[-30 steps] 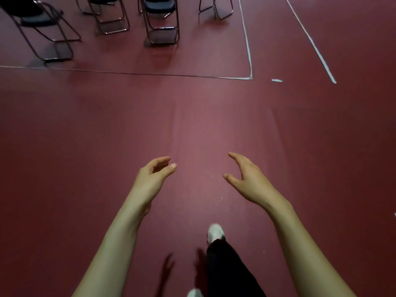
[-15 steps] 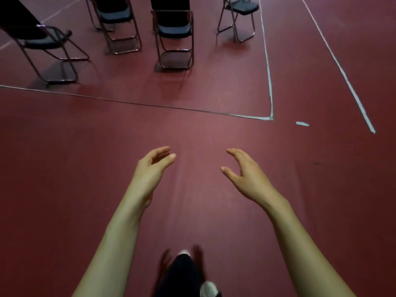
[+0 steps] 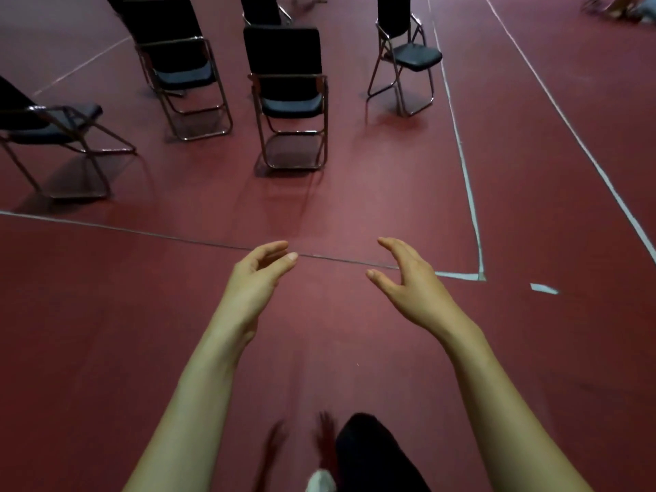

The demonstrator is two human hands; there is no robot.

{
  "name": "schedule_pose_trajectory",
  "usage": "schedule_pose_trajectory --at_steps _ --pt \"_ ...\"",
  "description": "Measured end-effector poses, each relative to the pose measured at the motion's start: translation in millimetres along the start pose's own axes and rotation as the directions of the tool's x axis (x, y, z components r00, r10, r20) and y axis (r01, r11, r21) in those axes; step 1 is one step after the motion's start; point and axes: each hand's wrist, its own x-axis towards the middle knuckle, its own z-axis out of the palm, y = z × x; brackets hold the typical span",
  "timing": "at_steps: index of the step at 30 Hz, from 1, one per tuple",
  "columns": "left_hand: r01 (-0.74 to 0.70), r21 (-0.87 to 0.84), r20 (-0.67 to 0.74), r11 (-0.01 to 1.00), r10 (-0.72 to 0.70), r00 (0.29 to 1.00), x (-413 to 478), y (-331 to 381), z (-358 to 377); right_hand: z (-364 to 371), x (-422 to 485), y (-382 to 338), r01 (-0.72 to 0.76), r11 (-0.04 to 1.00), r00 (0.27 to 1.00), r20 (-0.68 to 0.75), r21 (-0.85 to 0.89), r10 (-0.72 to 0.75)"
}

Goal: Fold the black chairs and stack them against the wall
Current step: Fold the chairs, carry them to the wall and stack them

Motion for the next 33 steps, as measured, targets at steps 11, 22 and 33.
schedule_pose_trajectory --at_steps 11,22,33 --pt "0.137 0.034 -0.016 0.990 -0.137 0.990 338.6 57.1 61.6 5.7 362.8 56.4 0.022 1.000 0.992 0.128 -0.017 -0.020" --pt "0.114 -0.013 -0.088 0.993 -0.115 0.990 654.4 146.3 55.6 16.3 705.0 54.3 0.076 0.996 0.983 0.169 -0.040 -0.068" --pt "0.086 0.025 -0.046 0.996 -0.085 0.995 983.3 253.8 33.5 40.2 1040.9 18.5 0.054 0.999 0.990 0.132 0.004 -0.054"
